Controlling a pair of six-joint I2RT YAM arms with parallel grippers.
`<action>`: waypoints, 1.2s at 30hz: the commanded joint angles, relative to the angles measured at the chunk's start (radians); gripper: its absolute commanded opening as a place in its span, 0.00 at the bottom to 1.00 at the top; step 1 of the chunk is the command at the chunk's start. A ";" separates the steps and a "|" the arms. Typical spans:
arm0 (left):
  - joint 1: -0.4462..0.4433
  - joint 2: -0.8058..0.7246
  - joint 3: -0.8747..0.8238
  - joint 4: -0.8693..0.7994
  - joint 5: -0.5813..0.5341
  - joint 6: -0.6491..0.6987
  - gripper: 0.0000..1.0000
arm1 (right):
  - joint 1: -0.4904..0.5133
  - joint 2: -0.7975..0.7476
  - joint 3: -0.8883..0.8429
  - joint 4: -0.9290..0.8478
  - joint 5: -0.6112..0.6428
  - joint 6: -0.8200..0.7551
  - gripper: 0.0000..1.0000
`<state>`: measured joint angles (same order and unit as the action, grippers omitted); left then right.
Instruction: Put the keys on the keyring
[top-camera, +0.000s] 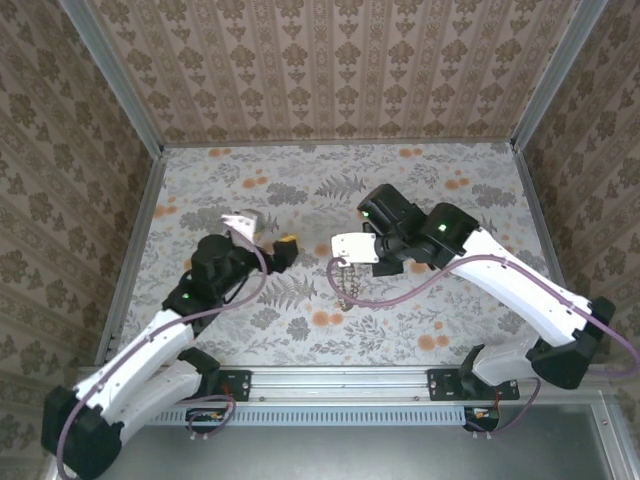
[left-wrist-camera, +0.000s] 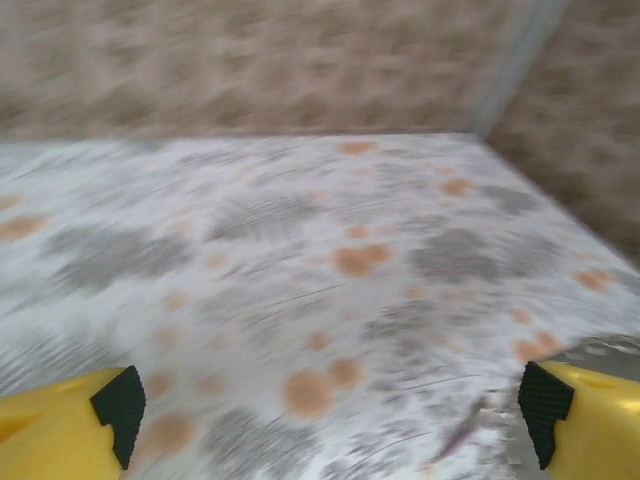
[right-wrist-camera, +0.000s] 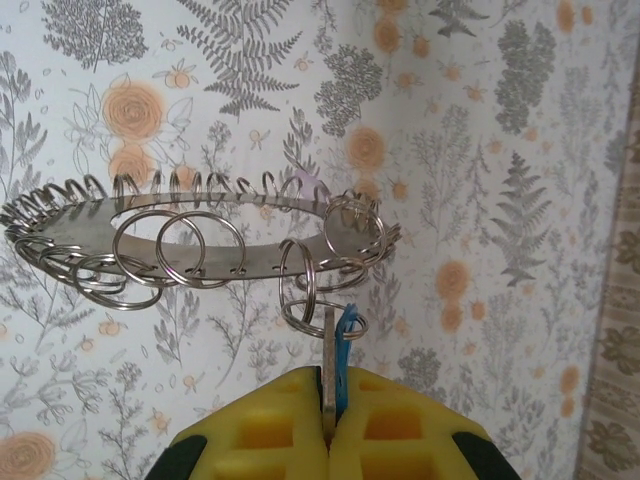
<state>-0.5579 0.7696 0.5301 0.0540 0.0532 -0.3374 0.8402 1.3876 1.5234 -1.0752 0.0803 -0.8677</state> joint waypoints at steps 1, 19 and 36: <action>0.084 -0.115 -0.002 -0.364 -0.242 -0.173 1.00 | 0.037 0.063 0.060 0.073 -0.015 0.100 0.00; 0.492 -0.134 0.074 -0.715 -0.164 -0.324 1.00 | 0.090 0.377 0.082 0.567 -0.187 0.422 0.00; 0.433 -0.107 -0.041 -0.489 -0.065 -0.204 1.00 | -0.130 0.279 -0.379 0.543 -0.007 0.345 0.00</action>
<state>-0.1013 0.6922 0.5098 -0.5175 -0.0471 -0.6205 0.7349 1.7466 1.1858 -0.5041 -0.0032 -0.4873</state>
